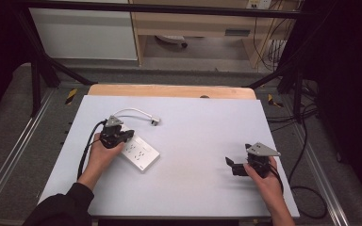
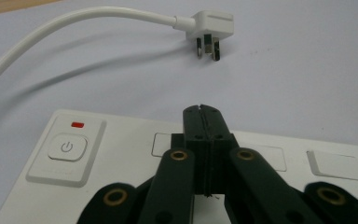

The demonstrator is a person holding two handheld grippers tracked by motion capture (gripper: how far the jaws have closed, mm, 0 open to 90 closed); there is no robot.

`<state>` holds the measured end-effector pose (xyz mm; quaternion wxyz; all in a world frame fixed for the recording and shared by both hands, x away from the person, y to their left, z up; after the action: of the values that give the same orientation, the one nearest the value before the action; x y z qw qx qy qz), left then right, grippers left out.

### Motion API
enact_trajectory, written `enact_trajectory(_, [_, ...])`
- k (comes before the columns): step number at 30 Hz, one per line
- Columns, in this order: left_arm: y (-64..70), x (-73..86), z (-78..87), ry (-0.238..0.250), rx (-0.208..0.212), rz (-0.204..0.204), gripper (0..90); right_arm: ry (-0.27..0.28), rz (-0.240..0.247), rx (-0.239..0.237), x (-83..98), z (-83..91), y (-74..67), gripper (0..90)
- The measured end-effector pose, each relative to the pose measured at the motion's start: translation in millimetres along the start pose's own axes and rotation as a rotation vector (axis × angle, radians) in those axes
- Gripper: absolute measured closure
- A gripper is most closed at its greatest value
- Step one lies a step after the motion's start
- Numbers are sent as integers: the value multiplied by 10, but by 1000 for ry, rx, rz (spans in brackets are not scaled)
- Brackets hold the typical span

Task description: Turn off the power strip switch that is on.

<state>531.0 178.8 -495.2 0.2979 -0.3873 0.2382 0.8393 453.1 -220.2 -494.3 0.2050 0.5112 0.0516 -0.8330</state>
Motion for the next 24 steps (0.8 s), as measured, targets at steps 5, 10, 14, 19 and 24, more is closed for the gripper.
enact_trajectory(5, [-2, 3, 2, 2, -4, -2, 899, 0, 1, -1, 0, 0, -3, 33])
enact_trajectory(10, [-2, 5, 3, 5, -1, 4, 899, -1, 0, -1, 1, 0, -2, 32])
enact_trajectory(14, [1, 5, 4, 5, 0, 6, 899, -1, 0, -1, 1, -1, -3, 32])
enact_trajectory(19, [2, 6, 4, 6, 5, 11, 899, -4, -2, -3, 4, 0, -6, 32])
enact_trajectory(24, [3, 8, 3, 9, 5, 13, 899, -5, -1, -3, 6, -2, -7, 32])
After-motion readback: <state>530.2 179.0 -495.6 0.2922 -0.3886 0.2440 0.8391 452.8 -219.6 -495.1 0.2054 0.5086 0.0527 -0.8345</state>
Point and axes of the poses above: each handheld gripper's, and its own axes: z roughly backward along the jaws, x roughly out of its underside, y roughly to its right, the point moved 10 cm from there along -z, roughly forward along the jaws, and after that the axes turned 10 degrees about x, right-handed, at the moved point
